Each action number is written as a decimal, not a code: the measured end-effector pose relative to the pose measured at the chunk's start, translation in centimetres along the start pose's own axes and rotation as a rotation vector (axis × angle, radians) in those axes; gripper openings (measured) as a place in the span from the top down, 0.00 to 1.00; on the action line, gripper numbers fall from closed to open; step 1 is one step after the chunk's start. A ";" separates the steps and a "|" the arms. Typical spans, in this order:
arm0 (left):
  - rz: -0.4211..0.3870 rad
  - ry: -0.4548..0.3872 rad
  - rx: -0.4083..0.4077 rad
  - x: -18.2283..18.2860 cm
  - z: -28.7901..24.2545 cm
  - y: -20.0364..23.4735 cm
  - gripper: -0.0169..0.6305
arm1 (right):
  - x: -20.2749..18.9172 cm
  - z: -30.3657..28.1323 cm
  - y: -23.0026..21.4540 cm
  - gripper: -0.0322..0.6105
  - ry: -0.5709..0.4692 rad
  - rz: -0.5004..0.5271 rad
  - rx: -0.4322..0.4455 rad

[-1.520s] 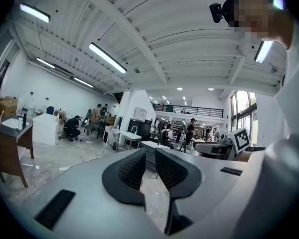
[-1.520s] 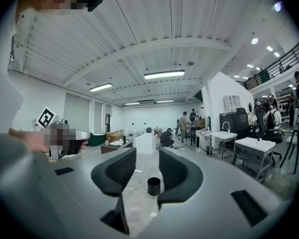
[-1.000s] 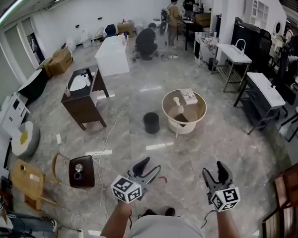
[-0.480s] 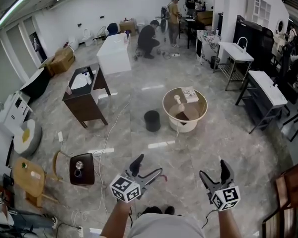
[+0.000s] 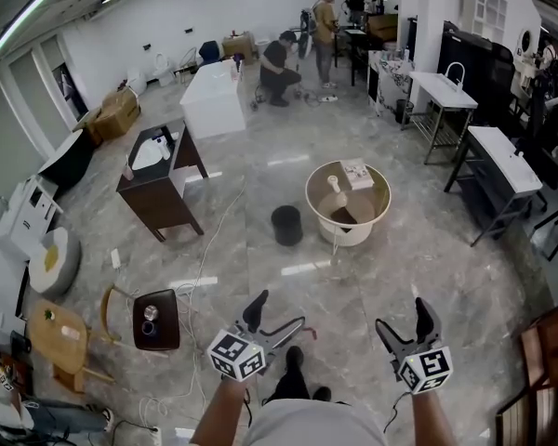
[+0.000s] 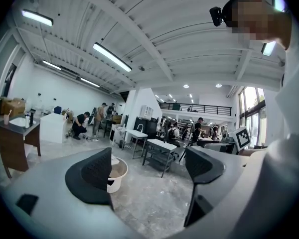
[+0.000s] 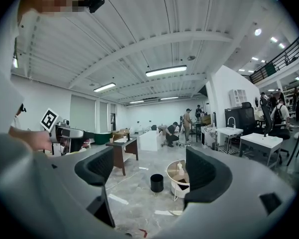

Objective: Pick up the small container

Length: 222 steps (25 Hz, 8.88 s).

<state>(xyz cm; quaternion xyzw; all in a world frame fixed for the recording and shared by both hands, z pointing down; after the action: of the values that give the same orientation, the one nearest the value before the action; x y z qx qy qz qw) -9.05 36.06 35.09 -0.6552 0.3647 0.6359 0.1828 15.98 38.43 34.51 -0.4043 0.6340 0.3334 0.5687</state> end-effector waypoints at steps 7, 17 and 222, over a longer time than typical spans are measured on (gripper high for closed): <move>0.004 -0.004 -0.010 1.2 -3.1 4.3 0.24 | 0.3 -4.3 -1.9 0.24 0.013 -0.010 -0.035; 0.023 0.031 -0.066 2.7 -10.7 13.2 0.24 | 1.2 -14.6 -5.0 0.24 0.043 0.003 -0.079; 1.276 0.434 -0.332 -48.9 -89.9 66.0 0.39 | -55.8 -95.9 -46.2 0.72 0.516 -0.050 0.107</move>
<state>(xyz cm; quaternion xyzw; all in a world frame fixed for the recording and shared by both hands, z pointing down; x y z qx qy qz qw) 10.70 -59.20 108.38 -0.4441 0.6049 0.5210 -0.4066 15.37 -59.63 104.03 -0.4609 0.7645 0.1709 0.4170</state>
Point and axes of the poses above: the fingertips, and each gripper's own axes: z backward along the fingers, y to its left, x out of its top, the point moved 1 cm from there along z, backward along the fingers, and after that the axes turned 1 degree about y, right-handed, at the moved point
